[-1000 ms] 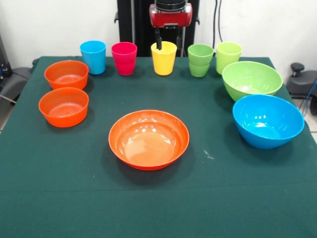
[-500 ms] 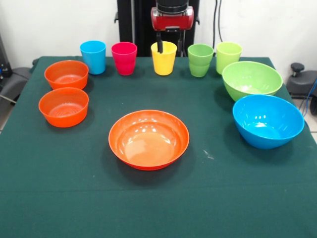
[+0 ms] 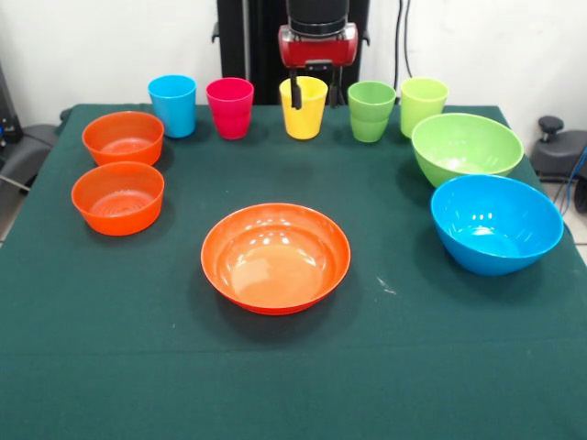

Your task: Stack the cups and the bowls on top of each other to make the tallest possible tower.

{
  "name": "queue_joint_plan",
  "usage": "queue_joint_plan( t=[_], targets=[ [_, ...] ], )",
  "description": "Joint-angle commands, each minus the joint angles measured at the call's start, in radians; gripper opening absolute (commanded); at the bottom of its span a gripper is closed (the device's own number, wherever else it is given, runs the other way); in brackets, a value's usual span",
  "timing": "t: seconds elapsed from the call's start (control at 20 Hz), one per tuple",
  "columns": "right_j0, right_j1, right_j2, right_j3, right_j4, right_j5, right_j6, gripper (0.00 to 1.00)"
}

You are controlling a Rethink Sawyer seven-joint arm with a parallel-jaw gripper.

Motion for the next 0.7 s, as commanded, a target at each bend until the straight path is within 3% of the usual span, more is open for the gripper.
queue_joint_plan(
  t=[0.05,0.5,0.7],
  targets=[
    [0.014,0.04,0.018,-0.092,-0.054,-0.065,0.061,1.0],
    [-0.024,-0.049,0.05,-0.029,-0.038,-0.012,0.042,1.0],
    [-0.046,-0.127,0.069,0.05,-0.026,0.006,0.045,1.0]
  ],
)
